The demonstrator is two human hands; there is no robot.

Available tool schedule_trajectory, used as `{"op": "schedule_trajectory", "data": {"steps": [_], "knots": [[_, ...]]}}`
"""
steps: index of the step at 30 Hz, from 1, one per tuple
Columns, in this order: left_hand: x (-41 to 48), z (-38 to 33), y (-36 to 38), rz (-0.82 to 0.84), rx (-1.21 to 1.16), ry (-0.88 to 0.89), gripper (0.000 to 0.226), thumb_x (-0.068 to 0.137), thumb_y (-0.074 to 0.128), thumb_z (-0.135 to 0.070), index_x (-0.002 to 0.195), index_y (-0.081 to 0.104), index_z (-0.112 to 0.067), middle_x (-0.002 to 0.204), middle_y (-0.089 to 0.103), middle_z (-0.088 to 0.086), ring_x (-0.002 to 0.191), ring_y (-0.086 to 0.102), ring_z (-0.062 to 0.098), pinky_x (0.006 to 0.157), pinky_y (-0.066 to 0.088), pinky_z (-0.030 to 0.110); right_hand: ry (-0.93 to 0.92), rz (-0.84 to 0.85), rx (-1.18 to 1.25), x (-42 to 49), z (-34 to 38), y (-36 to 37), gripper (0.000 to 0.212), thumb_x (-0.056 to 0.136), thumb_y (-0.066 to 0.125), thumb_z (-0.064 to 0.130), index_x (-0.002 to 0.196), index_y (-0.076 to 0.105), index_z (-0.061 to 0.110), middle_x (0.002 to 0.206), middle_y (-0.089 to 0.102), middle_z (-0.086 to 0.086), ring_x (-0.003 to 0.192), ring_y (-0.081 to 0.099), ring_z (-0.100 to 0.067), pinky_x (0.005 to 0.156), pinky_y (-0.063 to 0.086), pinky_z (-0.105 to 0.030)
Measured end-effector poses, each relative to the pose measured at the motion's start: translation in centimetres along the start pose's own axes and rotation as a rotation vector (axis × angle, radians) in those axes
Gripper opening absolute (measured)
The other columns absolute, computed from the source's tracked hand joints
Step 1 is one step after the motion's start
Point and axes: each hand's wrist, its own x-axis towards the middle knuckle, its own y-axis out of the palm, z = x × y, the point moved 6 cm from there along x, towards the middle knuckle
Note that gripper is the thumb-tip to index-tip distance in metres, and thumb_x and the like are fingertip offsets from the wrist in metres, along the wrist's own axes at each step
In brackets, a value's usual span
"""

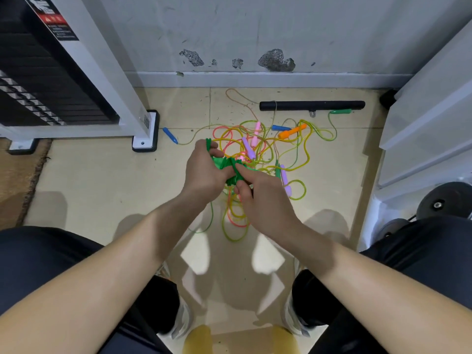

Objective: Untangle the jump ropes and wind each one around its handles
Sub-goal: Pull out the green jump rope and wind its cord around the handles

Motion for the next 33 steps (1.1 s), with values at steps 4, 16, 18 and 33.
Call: {"op": "schedule_trajectory", "data": {"steps": [4,16,18,33], "knots": [[-0.3,1.0,1.1,0.139,-0.452,-0.352,0.033,0.087,0.065,0.004,0.115,0.05,-0.006,0.105,0.055,0.004,0.09,0.064,0.021,0.071,0.06,0.035,-0.076,-0.053,-0.062,0.3,-0.5,0.0,0.042,0.101,0.047,0.018,0.142,0.055,0.021,0.102,0.069,-0.008,0.095,0.06,-0.028,0.083,0.049,-0.045],[1.1,2.1,-0.2,0.088,-0.681,-0.395,0.046,0.076,0.085,-0.005,0.104,0.047,-0.006,0.102,0.053,0.013,0.086,0.074,0.023,0.067,0.061,0.034,-0.081,-0.119,-0.135,-0.5,0.1,-0.7,0.03,0.1,0.055,0.037,0.124,0.069,0.024,0.108,0.071,0.002,0.099,0.065,-0.022,0.08,0.05,-0.034],[1.5,1.9,-0.8,0.079,-0.661,-0.373,0.043,0.078,0.083,-0.006,0.103,0.049,-0.007,0.098,0.054,0.013,0.079,0.074,0.02,0.063,0.06,0.031,-0.015,-0.133,-0.121,0.4,-0.4,-2.1,0.022,0.098,0.06,0.039,0.112,0.072,0.027,0.097,0.071,0.007,0.093,0.064,-0.019,0.072,0.044,-0.029],[0.7,-1.1,-0.9,0.28,-0.714,-0.333,0.009,0.09,0.068,-0.003,0.09,0.06,-0.009,0.073,0.073,-0.002,0.077,0.074,0.018,0.075,0.062,0.039,0.02,-0.209,0.225,3.0,-2.2,-6.8,0.015,0.084,0.079,0.031,0.075,0.068,0.029,0.056,0.056,0.023,0.056,0.049,-0.004,0.056,0.035,-0.018]]}}
